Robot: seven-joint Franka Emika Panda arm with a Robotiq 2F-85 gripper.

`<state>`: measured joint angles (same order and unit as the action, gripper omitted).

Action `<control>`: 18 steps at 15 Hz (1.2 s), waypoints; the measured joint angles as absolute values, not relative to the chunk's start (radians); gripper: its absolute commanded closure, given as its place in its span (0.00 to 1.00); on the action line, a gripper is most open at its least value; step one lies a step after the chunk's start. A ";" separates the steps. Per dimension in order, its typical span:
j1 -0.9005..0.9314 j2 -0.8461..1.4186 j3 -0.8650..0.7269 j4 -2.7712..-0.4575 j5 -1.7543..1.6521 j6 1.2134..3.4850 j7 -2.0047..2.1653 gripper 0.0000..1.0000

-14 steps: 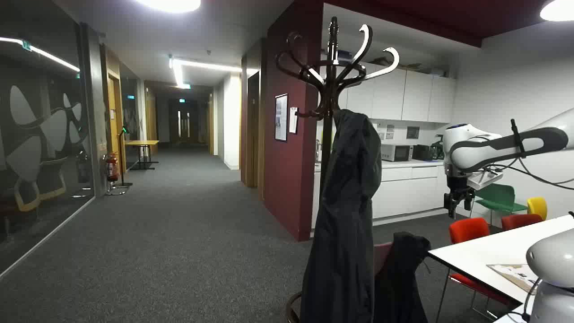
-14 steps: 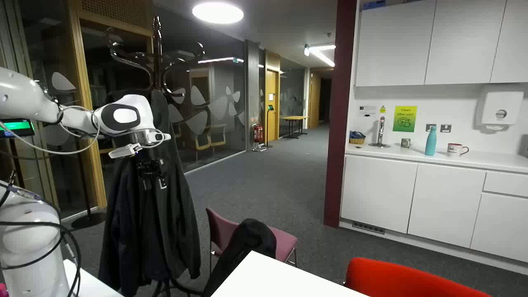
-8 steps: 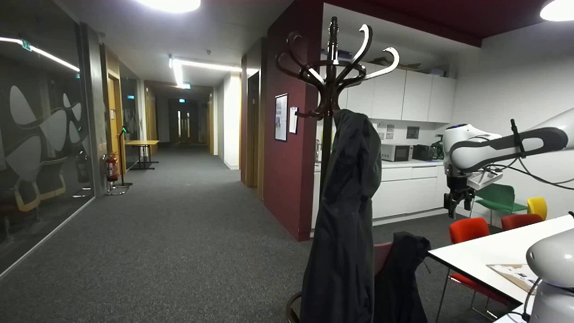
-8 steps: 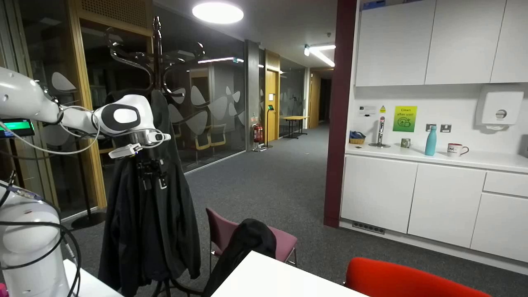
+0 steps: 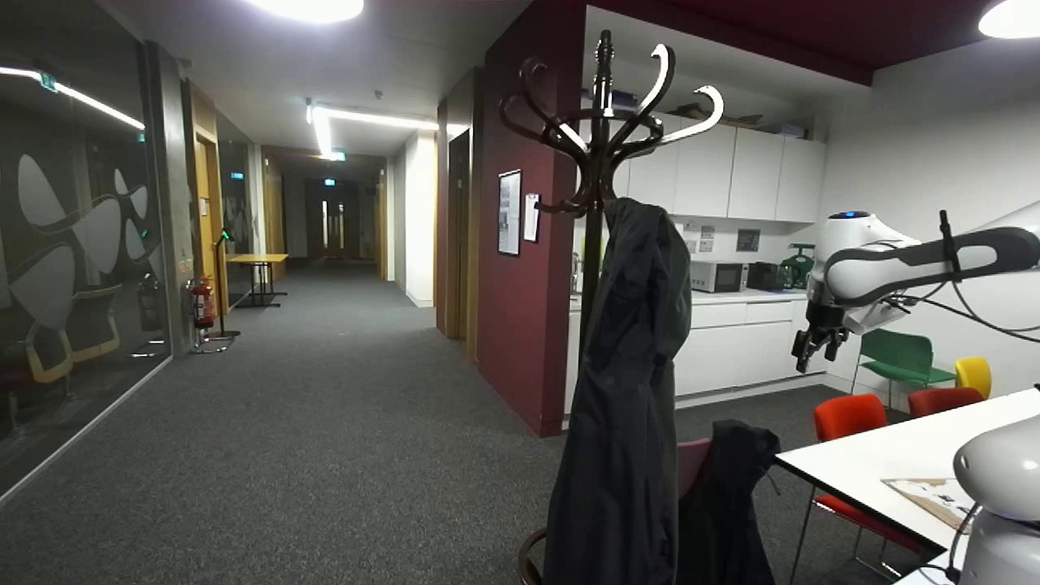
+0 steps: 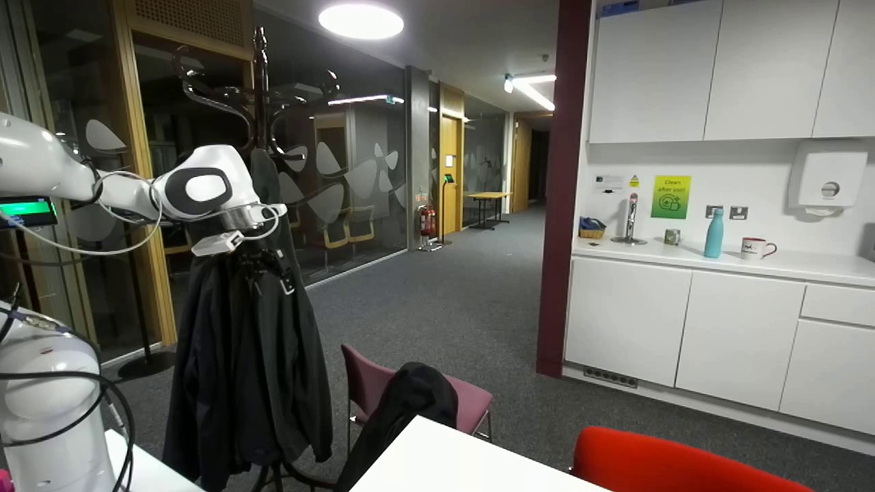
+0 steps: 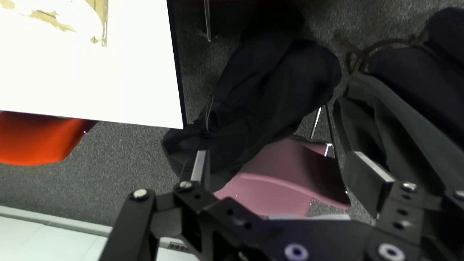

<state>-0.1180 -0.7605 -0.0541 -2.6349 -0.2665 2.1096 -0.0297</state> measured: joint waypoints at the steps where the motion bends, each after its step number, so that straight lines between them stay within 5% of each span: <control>1: -0.118 -0.764 -0.069 -2.632 -0.266 2.140 -0.037 0.00; 18: 0.051 -0.780 -0.229 -2.601 -0.014 2.417 -0.290 0.00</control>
